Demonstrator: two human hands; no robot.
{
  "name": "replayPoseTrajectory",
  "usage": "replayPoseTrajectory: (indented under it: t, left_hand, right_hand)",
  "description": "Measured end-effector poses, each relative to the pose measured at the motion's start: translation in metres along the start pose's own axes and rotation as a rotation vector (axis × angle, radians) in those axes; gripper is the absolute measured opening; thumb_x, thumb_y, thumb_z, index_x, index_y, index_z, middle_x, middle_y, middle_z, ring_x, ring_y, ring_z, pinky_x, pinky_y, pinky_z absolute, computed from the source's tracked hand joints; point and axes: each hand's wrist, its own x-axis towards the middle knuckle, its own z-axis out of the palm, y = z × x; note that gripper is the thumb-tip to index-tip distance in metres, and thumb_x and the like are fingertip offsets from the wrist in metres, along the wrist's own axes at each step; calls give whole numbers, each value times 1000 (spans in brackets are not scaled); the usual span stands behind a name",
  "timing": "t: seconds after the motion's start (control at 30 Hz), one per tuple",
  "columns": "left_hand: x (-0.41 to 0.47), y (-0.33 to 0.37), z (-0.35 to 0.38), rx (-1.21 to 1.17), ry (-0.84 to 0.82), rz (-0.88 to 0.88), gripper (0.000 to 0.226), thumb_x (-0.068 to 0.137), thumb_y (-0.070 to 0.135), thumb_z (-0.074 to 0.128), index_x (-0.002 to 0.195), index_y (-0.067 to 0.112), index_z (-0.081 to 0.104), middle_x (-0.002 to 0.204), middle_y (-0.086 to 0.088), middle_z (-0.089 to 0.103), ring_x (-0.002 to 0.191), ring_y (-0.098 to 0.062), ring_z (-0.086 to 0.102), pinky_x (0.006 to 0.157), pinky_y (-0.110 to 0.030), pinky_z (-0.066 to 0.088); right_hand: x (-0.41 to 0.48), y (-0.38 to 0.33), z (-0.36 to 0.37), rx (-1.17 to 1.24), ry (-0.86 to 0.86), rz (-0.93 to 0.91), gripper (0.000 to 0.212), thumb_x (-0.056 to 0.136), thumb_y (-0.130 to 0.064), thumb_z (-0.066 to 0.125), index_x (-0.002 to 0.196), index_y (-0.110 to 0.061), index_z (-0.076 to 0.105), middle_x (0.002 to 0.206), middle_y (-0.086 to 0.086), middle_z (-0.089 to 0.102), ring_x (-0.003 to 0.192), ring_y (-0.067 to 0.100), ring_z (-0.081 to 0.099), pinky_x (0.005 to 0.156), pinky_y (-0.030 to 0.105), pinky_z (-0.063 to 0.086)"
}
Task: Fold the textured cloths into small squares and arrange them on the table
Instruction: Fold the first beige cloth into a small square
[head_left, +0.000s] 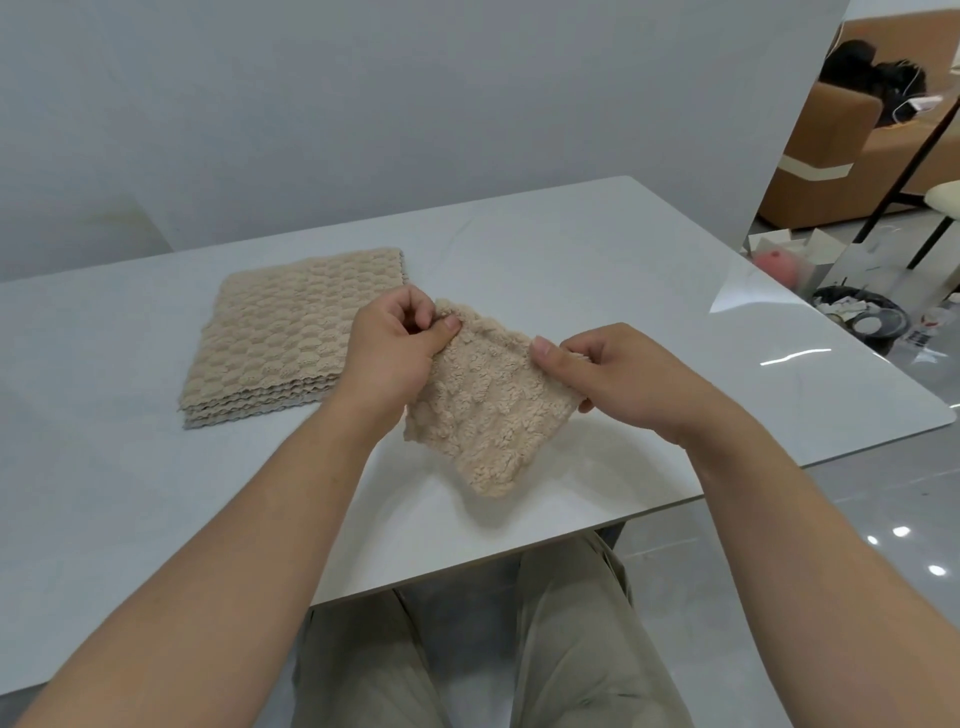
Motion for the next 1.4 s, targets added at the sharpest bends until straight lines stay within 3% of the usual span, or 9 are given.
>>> replayPoseTrajectory:
  t: [0.17,0.33,0.47,0.57,0.77,0.9,0.97,1.13,1.4]
  left_hand:
    - [1,-5,1,5,73,5,38,87,-5,72,64,20,56,64,9,59,72,-15,56,78,-36,52]
    - [-2,-2,1,24,43,30,28,90,-1,70,75,23,65,80,2,68,80,-13,62,81,-34,53]
    - [-7,1,0,24,-41,27,15,91,9,72,93,24,71,95,-1,69,87,-17,61,89,-42,56]
    - [-15,4,1,94,-116,63,22,92,11,72,111,21,65,111,13,67,78,-3,63,78,-25,56]
    - [-22,3,-1,250,-222,138,41,96,11,66,126,38,57,120,28,58,68,-6,64,65,-29,59]
    - [-20,3,0,113,-237,23,41,96,6,67,121,38,59,113,1,70,89,-23,73,78,-46,63]
    - [-17,3,0,2,-264,-67,38,95,5,68,119,33,57,103,-9,74,85,-25,73,76,-43,63]
    - [-13,3,-2,-120,-359,-291,28,94,-2,65,110,19,60,74,0,61,63,-13,59,61,-25,51]
    - [-12,3,-4,-278,-405,-492,39,91,-14,58,119,9,72,102,-11,77,86,-18,75,76,-26,62]
  right_hand:
    - [3,1,8,79,99,93,56,93,-58,63,66,-9,61,65,0,69,66,16,71,78,46,62]
    - [7,8,17,318,267,124,44,91,-47,72,85,-4,66,80,13,75,74,31,74,76,51,63]
    - [9,8,20,459,336,142,28,94,-32,72,105,-11,57,74,8,76,70,20,74,69,42,63]
    - [13,11,21,485,369,157,30,93,-29,74,113,-19,54,78,7,77,72,19,74,71,41,61]
    - [16,14,20,648,392,189,35,93,-19,74,118,-14,51,79,6,76,69,17,72,65,35,59]
    - [17,18,21,698,404,224,37,92,-20,75,118,-16,49,82,4,77,73,17,73,71,39,61]
    - [18,19,22,720,416,240,38,93,-22,75,118,-18,47,84,3,77,74,16,73,65,37,61]
    - [20,24,23,752,418,253,38,92,-23,75,114,-19,44,88,5,75,73,16,72,59,33,56]
    - [19,27,23,669,411,213,38,93,-23,74,116,-17,43,76,1,74,65,15,70,52,30,54]
